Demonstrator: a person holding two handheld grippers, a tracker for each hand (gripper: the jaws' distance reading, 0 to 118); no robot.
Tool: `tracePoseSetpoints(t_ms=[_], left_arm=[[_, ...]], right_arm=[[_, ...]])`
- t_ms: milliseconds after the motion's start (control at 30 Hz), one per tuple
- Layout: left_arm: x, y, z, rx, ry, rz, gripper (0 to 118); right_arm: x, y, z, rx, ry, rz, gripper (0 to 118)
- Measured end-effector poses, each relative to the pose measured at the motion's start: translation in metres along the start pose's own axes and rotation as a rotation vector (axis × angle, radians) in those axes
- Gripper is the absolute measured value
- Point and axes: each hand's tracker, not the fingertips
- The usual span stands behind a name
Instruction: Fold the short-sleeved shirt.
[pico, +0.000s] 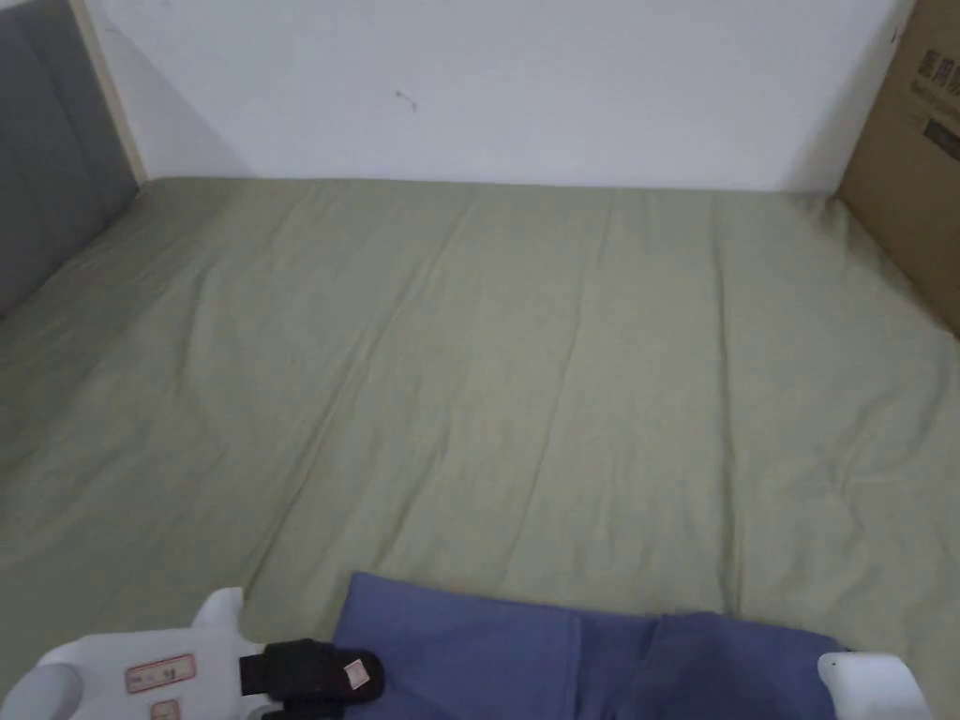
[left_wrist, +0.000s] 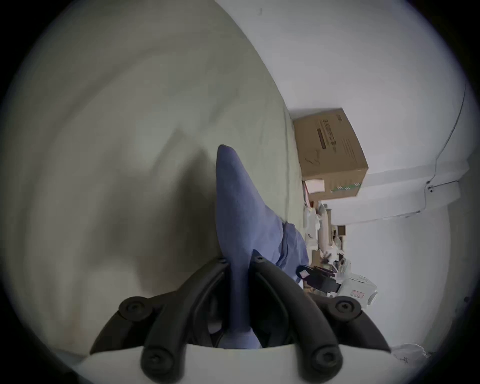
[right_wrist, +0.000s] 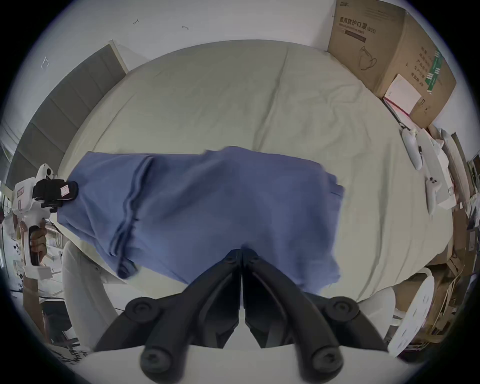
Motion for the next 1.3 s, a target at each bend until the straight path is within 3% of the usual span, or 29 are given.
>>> tracePoseSetpoints(t_ms=[133,300,533,633,867,1100,1133,1233,1267,1300], left_arm=[[-0.012,0.006,0.051,0.075,0.067,0.028,9],[-0.007,0.001,0.069,0.1,0.113,0.037,9],[0.052,-0.008,0.065,0.119,0.081,-0.022,9],[0.095,-0.01,0.057,0.111,0.06,-0.134,9],[0.198,-0.032,-0.022,-0.013,-0.014,-0.357,9],[0.239,-0.063,-0.141,-0.241,0.068,-0.495,11],[0.24,-0.069,-0.158,-0.269,0.084,-0.487,18],[0.238,-0.08,-0.185,-0.363,0.087,-0.478,95],[0.237,-0.083,-0.187,-0.357,0.079,-0.458,109],[0.238,-0.083,-0.185,-0.354,0.054,-0.449,109]], right_arm=[[-0.012,0.002,-0.004,-0.008,0.027,0.024,1],[-0.02,0.004,-0.01,-0.012,0.038,0.054,1],[-0.006,0.001,-0.004,0.008,0.051,0.033,1],[0.011,-0.004,-0.002,0.021,0.042,-0.008,1],[0.058,-0.021,0.01,0.041,0.022,-0.114,1],[0.101,-0.04,0.019,0.067,-0.002,-0.243,1],[0.107,-0.044,0.019,0.065,-0.001,-0.266,1],[0.114,-0.052,0.016,0.052,0.004,-0.291,1],[0.115,-0.054,0.015,0.044,-0.001,-0.291,1],[0.116,-0.056,0.015,0.038,-0.006,-0.29,1]])
